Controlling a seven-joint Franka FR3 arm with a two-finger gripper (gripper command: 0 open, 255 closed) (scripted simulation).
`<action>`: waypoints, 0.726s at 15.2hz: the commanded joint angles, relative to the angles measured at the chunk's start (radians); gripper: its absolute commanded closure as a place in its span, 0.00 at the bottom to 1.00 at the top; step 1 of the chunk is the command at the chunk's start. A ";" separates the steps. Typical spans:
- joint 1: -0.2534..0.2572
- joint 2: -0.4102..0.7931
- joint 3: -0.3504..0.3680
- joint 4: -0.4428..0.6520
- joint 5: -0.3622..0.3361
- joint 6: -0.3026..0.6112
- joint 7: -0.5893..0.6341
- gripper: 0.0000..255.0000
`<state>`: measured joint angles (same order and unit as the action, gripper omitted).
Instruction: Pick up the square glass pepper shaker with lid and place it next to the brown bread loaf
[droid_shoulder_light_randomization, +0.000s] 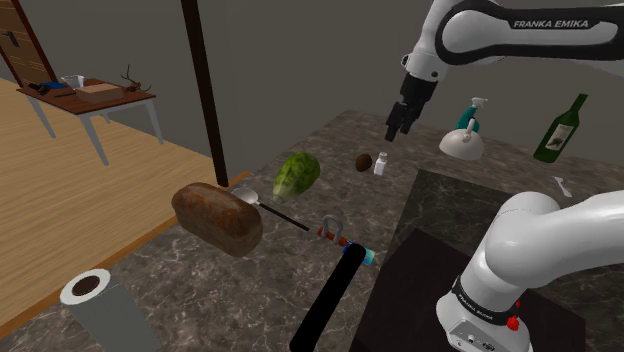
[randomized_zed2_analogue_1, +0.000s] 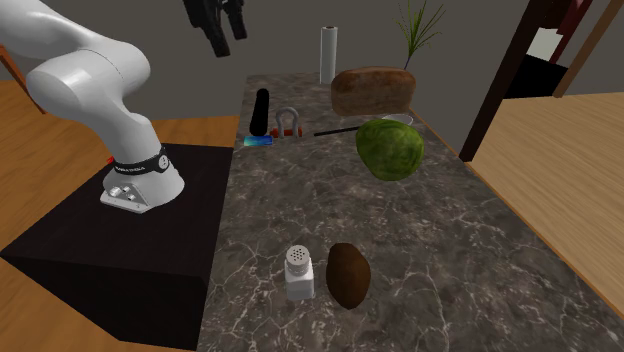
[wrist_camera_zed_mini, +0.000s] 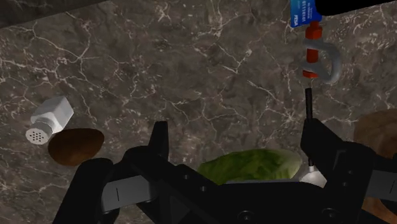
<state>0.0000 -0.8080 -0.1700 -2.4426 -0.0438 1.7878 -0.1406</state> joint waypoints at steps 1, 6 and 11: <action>-0.007 0.018 -0.052 -0.030 -0.026 0.056 -0.067 0.00; -0.011 0.100 -0.175 -0.065 -0.069 0.191 -0.217 0.00; 0.008 0.227 -0.308 -0.059 -0.081 0.328 -0.377 0.00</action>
<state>0.0037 -0.6028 -0.4529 -2.5007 -0.1237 2.0882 -0.4846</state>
